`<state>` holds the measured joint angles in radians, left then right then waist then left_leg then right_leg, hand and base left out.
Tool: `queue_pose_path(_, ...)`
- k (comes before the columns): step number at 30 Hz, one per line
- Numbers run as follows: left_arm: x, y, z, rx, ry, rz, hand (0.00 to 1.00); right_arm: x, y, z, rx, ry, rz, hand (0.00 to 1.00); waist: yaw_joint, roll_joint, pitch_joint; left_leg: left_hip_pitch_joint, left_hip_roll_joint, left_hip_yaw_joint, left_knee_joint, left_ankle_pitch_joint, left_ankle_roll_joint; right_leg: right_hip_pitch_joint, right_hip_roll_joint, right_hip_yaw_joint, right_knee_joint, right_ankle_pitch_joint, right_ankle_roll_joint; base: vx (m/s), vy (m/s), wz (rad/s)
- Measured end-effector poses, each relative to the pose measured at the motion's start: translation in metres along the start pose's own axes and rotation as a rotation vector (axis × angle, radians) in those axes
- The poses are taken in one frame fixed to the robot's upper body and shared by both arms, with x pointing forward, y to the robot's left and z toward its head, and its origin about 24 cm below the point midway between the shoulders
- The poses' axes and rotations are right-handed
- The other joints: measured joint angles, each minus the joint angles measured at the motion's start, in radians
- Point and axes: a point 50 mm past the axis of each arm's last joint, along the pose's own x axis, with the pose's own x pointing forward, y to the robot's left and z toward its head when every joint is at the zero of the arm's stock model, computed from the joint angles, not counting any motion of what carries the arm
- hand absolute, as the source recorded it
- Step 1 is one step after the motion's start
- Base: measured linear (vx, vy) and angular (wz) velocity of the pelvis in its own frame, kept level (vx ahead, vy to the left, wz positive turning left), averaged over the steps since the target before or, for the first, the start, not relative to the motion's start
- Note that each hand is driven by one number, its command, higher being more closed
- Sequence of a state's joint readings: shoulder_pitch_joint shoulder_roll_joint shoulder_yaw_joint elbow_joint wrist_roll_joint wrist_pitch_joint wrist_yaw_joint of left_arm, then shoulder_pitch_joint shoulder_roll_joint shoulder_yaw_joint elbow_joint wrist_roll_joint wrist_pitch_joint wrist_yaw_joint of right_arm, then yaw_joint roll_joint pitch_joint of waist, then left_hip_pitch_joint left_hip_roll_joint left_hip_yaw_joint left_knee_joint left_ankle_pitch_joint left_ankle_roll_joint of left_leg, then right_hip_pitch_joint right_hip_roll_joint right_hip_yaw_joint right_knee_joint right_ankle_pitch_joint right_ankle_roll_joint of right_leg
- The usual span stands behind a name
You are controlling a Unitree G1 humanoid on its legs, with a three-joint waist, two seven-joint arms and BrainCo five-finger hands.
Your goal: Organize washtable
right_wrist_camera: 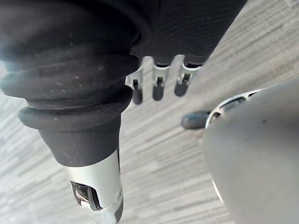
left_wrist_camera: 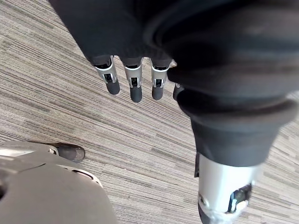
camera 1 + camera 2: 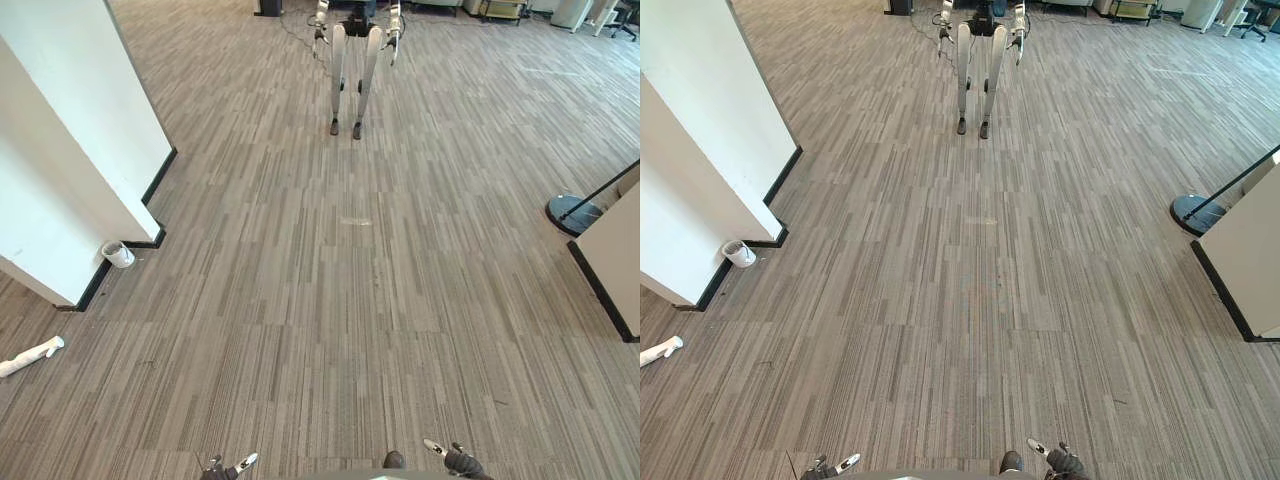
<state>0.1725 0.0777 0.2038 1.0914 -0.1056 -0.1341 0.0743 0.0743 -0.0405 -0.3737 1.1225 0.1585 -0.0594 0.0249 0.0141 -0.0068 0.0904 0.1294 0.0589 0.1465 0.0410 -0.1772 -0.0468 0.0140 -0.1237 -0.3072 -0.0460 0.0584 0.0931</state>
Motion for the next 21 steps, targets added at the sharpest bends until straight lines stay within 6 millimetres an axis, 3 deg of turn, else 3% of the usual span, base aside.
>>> queue_pose_path(2, 0.000, -0.001, 0.001, -0.008, -0.002, 0.000, 0.00, 0.000, -0.001, 0.001, 0.015, -0.003, -0.004, 0.00, -0.005, 0.018, 0.012, -0.029, 0.030, -0.017, 0.058, -0.036, -0.011, -0.020, 0.009, -0.016, 0.068, -0.062, -0.010, 0.06, -0.091, 0.40)
queue_pose_path(3, -0.001, 0.006, -0.004, -0.039, 0.010, 0.022, 0.00, 0.000, 0.000, 0.001, 0.011, -0.002, -0.001, 0.00, 0.002, 0.007, 0.020, -0.082, 0.061, -0.022, 0.241, -0.079, -0.054, -0.016, 0.021, -0.004, 0.136, -0.129, -0.023, 0.10, -0.116, 0.31)
queue_pose_path(5, -0.002, 0.011, -0.006, -0.088, 0.013, 0.051, 0.00, 0.000, 0.002, -0.001, -0.008, 0.007, 0.009, 0.00, 0.008, -0.008, 0.028, -0.179, 0.092, -0.020, 0.475, -0.073, -0.061, -0.007, 0.021, -0.010, 0.185, -0.166, -0.032, 0.08, -0.144, 0.18)
queue_pose_path(6, -0.005, 0.014, -0.014, -0.161, 0.033, 0.083, 0.00, 0.000, 0.002, 0.003, -0.035, -0.010, 0.013, 0.00, 0.015, 0.009, 0.046, -0.304, 0.156, -0.019, 0.773, 0.010, -0.045, 0.021, 0.044, -0.016, 0.225, -0.220, -0.048, 0.11, -0.170, -0.02)
queue_pose_path(7, -0.007, 0.015, -0.019, -0.184, 0.050, 0.096, 0.00, 0.001, 0.004, 0.004, -0.047, -0.013, 0.017, 0.00, 0.028, -0.009, 0.057, -0.338, 0.172, -0.018, 0.862, 0.067, -0.041, 0.046, 0.046, -0.004, 0.221, -0.235, -0.063, 0.16, -0.158, -0.08)
queue_pose_path(8, -0.007, 0.016, -0.020, -0.195, 0.053, 0.102, 0.00, 0.001, 0.005, 0.004, -0.060, -0.014, 0.023, 0.00, 0.034, -0.010, 0.060, -0.362, 0.174, -0.017, 0.898, 0.072, -0.035, 0.062, 0.047, 0.001, 0.217, -0.241, -0.065, 0.17, -0.100, -0.07)
queue_pose_path(10, -0.007, 0.014, -0.021, -0.183, 0.059, 0.099, 0.00, 0.002, 0.007, 0.011, -0.112, -0.024, 0.032, 0.00, 0.038, -0.014, 0.067, -0.440, 0.132, -0.007, 0.812, -0.044, -0.031, 0.079, 0.037, 0.008, 0.205, -0.260, -0.070, 0.17, -0.068, -0.01)
queue_pose_path(12, -0.007, 0.008, -0.019, -0.179, 0.058, 0.083, 0.00, 0.005, 0.010, 0.021, -0.134, -0.048, 0.040, 0.00, 0.059, 0.000, 0.093, -0.485, 0.077, -0.007, 0.607, -0.037, -0.032, 0.090, 0.024, 0.036, 0.185, -0.270, -0.055, 0.20, 0.013, -0.43)
queue_pose_path(14, -0.009, 0.004, -0.027, -0.184, 0.080, 0.075, 0.00, 0.005, 0.008, 0.024, -0.141, -0.056, 0.037, 0.00, 0.068, 0.027, 0.092, -0.500, 0.048, -0.019, 0.308, 0.023, -0.058, 0.105, 0.031, 0.064, 0.148, -0.283, -0.032, 0.29, 0.105, -0.64)
queue_pose_path(15, -0.010, 0.003, -0.029, -0.181, 0.086, 0.073, 0.00, 0.005, 0.008, 0.023, -0.145, -0.052, 0.039, 0.00, 0.075, 0.037, 0.086, -0.508, 0.048, -0.033, 0.270, 0.040, -0.045, 0.111, 0.037, 0.078, 0.145, -0.291, -0.021, 0.41, 0.183, -0.70)
queue_pose_path(16, -0.011, 0.002, -0.032, -0.170, 0.097, 0.067, 0.00, 0.004, 0.009, 0.015, -0.159, -0.030, 0.045, 0.00, 0.085, 0.030, 0.078, -0.517, 0.037, -0.055, 0.321, 0.096, 0.010, 0.125, 0.031, 0.114, 0.152, -0.319, -0.013, 0.52, 0.230, -0.70)
queue_pose_path(17, -0.014, 0.010, -0.039, -0.171, 0.112, 0.087, 0.00, 0.002, 0.011, 0.008, -0.156, -0.012, 0.051, 0.00, 0.086, 0.009, 0.050, -0.543, 0.007, -0.064, 0.404, 0.085, 0.045, 0.122, 0.004, 0.135, 0.186, -0.366, -0.009, 0.58, 0.234, -0.61)
queue_pose_path(18, -0.014, 0.014, -0.040, -0.174, 0.117, 0.097, 0.00, 0.001, 0.010, 0.000, -0.147, 0.008, 0.048, 0.00, 0.082, -0.009, 0.037, -0.542, -0.008, -0.059, 0.429, 0.058, 0.056, 0.122, -0.010, 0.142, 0.226, -0.383, 0.004, 0.63, 0.158, -0.35)
queue_pose_path(19, -0.012, 0.018, -0.037, -0.177, 0.116, 0.110, 0.00, 0.000, 0.012, -0.002, -0.130, 0.013, 0.053, 0.00, 0.080, -0.044, 0.036, -0.511, -0.034, -0.041, 0.454, 0.001, 0.064, 0.062, -0.063, 0.164, 0.423, -0.409, 0.013, 0.61, 0.140, -0.09)
queue_pose_path(20, -0.009, 0.021, -0.031, -0.167, 0.103, 0.111, 0.00, 0.001, 0.014, -0.001, -0.129, 0.009, 0.056, 0.00, 0.071, -0.057, 0.038, -0.458, -0.054, -0.036, 0.456, -0.028, 0.081, -0.029, -0.099, 0.200, 0.689, -0.355, 0.058, 0.59, 0.127, 0.06)
queue_pose_path(21, -0.009, 0.024, -0.029, -0.158, 0.095, 0.113, 0.00, 0.001, 0.014, -0.001, -0.119, 0.006, 0.054, 0.00, 0.058, -0.063, 0.042, -0.423, -0.064, -0.039, 0.454, -0.045, 0.092, -0.070, -0.111, 0.218, 0.811, -0.314, 0.078, 0.70, 0.147, 0.39)
